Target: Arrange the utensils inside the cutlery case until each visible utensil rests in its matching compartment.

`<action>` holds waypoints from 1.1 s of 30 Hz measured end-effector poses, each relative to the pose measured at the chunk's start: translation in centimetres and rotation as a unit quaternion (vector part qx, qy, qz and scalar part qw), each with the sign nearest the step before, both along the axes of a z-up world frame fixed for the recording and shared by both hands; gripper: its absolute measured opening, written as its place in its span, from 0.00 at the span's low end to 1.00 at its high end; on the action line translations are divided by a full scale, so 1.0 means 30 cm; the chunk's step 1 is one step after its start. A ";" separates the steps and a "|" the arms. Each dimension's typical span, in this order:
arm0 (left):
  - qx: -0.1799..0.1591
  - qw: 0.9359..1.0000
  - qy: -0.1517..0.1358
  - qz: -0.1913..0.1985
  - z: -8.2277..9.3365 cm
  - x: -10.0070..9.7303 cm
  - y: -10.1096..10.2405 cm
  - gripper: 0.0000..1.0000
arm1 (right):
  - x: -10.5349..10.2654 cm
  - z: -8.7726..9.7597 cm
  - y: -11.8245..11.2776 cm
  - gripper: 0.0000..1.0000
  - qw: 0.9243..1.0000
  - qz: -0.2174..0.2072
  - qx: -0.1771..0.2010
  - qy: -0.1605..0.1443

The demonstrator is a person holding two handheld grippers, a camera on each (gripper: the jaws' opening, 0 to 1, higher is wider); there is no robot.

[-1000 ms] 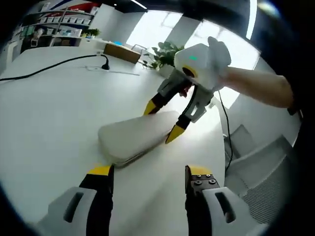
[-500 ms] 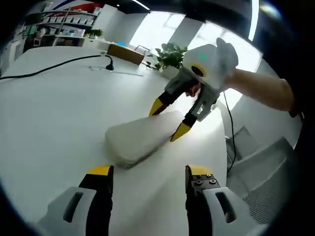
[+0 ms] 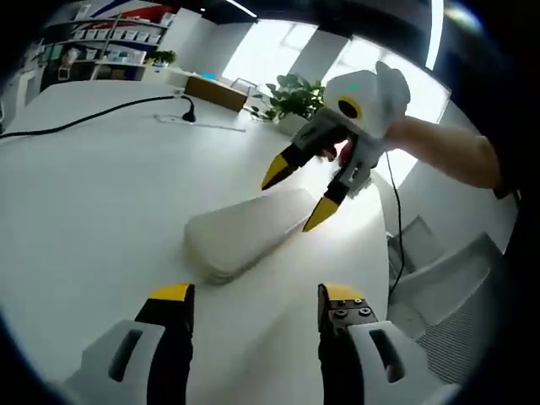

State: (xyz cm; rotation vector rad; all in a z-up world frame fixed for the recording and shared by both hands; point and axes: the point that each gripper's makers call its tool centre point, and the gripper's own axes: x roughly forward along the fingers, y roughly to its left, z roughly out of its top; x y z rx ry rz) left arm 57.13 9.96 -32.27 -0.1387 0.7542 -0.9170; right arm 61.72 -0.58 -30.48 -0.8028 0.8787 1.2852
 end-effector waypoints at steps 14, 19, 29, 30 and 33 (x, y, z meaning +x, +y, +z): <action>0.035 0.999 -0.010 0.027 0.129 0.168 -0.057 0.06 | -0.028 -0.033 -0.299 0.00 0.989 -0.138 -0.048 0.010; 0.078 0.997 -0.002 0.005 0.083 0.157 -0.059 0.01 | -0.046 -0.067 -0.301 0.00 0.987 -0.147 -0.060 0.023; 0.173 0.983 -0.007 -0.056 0.004 0.129 -0.046 0.00 | -0.028 -0.090 -0.294 0.00 0.987 -0.132 -0.086 0.015; 0.192 0.979 -0.004 -0.065 -0.013 0.120 -0.036 0.00 | -0.026 -0.088 -0.297 0.00 0.987 -0.132 -0.088 0.012; 0.179 0.982 -0.010 -0.056 0.004 0.136 -0.050 0.00 | -0.023 -0.087 -0.291 0.00 0.987 -0.134 -0.089 0.014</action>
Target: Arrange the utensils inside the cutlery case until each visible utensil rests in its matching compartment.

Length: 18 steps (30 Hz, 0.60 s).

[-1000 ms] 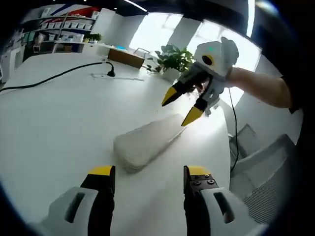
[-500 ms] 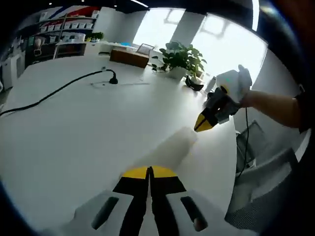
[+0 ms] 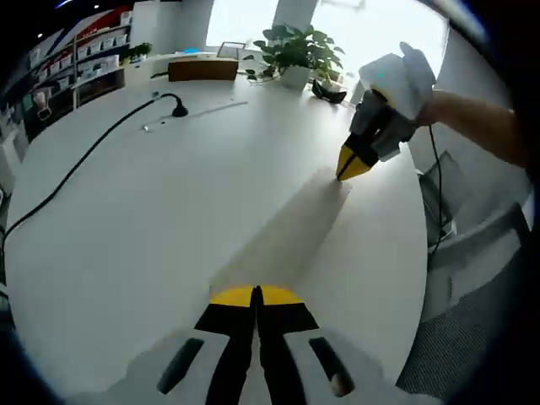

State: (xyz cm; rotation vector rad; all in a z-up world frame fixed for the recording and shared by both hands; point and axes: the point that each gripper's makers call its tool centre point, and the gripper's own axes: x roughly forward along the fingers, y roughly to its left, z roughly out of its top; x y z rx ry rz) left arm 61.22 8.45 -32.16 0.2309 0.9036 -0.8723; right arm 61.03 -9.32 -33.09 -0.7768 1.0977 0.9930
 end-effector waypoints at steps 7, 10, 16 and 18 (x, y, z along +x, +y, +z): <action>0.036 0.999 0.019 -0.012 -0.006 0.004 0.008 0.00 | 0.004 -0.007 0.005 0.00 0.999 0.005 -0.044 0.005; 0.040 0.999 0.031 -0.011 -0.007 0.004 0.012 0.00 | 0.006 -0.010 0.004 0.00 0.998 0.006 -0.055 0.009; 0.010 0.996 0.075 0.036 0.001 -0.001 0.012 0.00 | 0.005 -0.001 -0.001 0.00 0.998 0.006 -0.056 0.031; 0.013 0.996 0.078 0.041 0.000 0.008 0.037 0.00 | 0.043 0.020 0.018 0.00 0.999 -0.036 -0.015 0.007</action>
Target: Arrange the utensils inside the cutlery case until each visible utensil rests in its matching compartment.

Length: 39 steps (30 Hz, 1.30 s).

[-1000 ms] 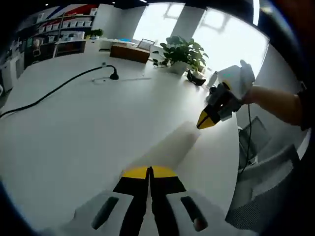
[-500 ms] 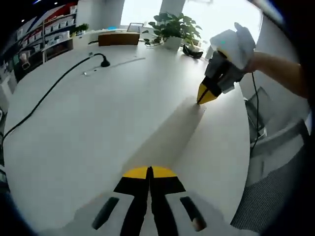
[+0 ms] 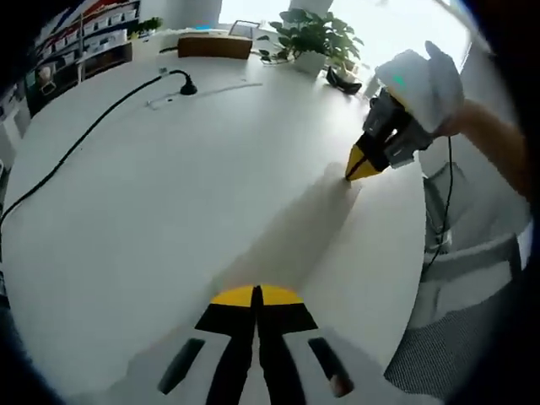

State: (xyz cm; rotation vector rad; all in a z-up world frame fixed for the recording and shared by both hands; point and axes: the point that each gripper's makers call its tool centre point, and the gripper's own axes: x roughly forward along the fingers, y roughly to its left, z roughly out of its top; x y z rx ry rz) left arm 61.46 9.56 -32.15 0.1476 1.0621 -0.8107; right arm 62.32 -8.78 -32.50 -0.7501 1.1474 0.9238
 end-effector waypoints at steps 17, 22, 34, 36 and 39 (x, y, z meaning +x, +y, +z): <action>0.030 0.999 -0.024 -0.027 0.009 0.007 0.001 0.00 | 0.011 -0.022 -0.019 0.00 0.999 0.006 -0.029 0.010; 0.083 0.996 -0.013 -0.041 0.000 0.017 0.013 0.00 | 0.014 -0.026 -0.020 0.00 0.999 -0.016 -0.031 0.026; 0.094 0.994 -0.001 -0.054 -0.004 0.035 0.019 0.00 | 0.023 -0.019 -0.021 0.00 0.999 -0.034 -0.026 0.024; 0.082 0.996 0.036 -0.025 -0.001 0.009 0.040 0.00 | 0.019 -0.002 -0.024 0.00 0.999 -0.049 -0.011 0.014; 0.058 0.998 0.021 -0.030 0.038 -0.008 0.025 0.00 | -0.016 0.024 -0.002 0.00 0.999 -0.047 0.011 0.014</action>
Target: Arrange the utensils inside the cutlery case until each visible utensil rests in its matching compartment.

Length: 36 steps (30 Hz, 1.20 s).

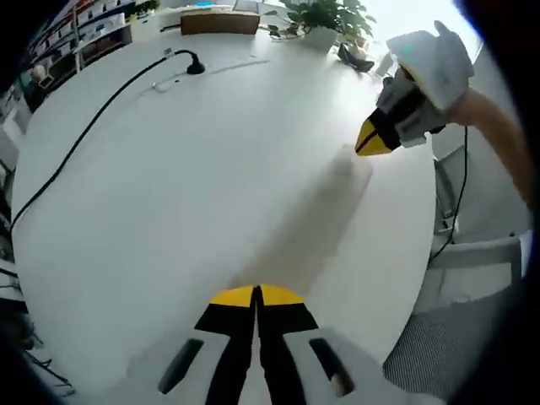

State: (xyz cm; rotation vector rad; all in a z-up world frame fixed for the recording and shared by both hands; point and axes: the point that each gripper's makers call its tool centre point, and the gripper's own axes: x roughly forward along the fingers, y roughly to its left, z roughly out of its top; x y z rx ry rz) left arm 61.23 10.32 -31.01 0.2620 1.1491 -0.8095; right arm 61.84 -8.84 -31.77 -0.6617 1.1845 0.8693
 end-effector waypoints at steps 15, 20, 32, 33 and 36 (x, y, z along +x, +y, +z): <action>0.059 0.997 0.020 -0.052 -0.055 -0.056 -0.047 0.00 | -0.041 -0.054 -0.012 0.00 0.998 0.032 -0.031 0.034; 0.077 0.995 0.027 -0.052 -0.059 -0.052 -0.041 0.00 | -0.049 -0.055 -0.009 0.00 0.998 0.030 -0.045 0.033; 0.079 0.992 -0.049 -0.090 -0.022 -0.024 -0.022 0.00 | -0.024 -0.021 -0.009 0.00 0.999 0.020 0.002 0.045; 0.083 0.989 -0.099 -0.078 0.017 0.020 -0.005 0.00 | 0.024 0.033 0.028 0.00 0.998 0.028 0.057 -0.012; 0.063 0.976 -0.161 -0.133 0.090 0.038 0.006 0.07 | 0.041 0.090 0.014 0.00 0.995 0.036 0.083 -0.038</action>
